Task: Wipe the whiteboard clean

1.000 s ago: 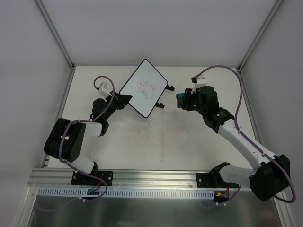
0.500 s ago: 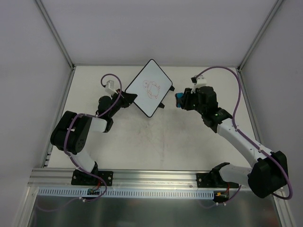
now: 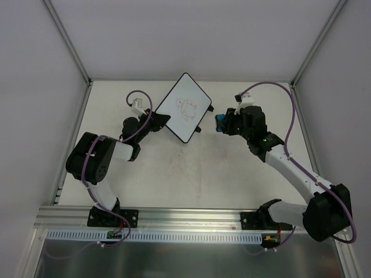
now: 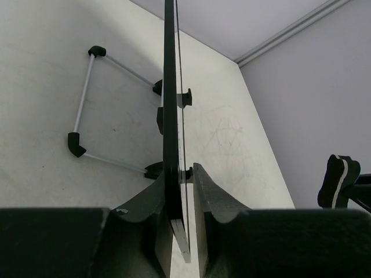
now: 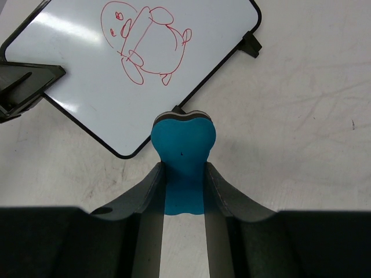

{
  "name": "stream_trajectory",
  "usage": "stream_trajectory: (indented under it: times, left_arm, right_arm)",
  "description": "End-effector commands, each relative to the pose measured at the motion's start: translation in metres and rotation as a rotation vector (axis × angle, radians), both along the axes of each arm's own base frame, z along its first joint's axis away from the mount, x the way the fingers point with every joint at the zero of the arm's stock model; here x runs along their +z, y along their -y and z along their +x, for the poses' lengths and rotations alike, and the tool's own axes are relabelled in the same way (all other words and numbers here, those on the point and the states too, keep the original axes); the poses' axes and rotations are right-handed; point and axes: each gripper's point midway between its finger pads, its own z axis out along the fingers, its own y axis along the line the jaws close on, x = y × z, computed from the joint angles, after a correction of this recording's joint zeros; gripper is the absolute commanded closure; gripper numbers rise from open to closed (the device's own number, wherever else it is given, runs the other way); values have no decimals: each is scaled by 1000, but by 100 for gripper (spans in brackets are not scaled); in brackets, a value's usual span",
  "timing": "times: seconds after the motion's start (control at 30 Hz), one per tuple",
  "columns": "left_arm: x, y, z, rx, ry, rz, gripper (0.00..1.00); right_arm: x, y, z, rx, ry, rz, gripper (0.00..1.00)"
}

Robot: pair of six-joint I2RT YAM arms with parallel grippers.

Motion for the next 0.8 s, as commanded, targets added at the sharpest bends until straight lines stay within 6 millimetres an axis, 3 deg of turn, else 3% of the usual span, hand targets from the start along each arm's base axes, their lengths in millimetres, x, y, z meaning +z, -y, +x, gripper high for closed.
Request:
stream_trajectory:
  times: [0.0, 0.23, 0.4, 0.63, 0.77]
  left_arm:
    - [110, 5, -11, -31, 461, -123, 82]
    - [96, 4, -16, -32, 423, -115, 54]
    - [84, 3, -17, -31, 392, -109, 40]
    - [72, -2, -17, 1, 375, -83, 25]
    - [73, -4, -17, 12, 383, -73, 24]
  right_arm:
    - [11, -2, 6, -6, 34, 37, 100]
    - [8, 0, 7, -15, 30, 32, 100]
    - [7, 0, 6, -13, 29, 30, 100]
    - [5, -1, 7, -11, 27, 28, 100]
    - [4, -2, 8, -6, 24, 27, 100]
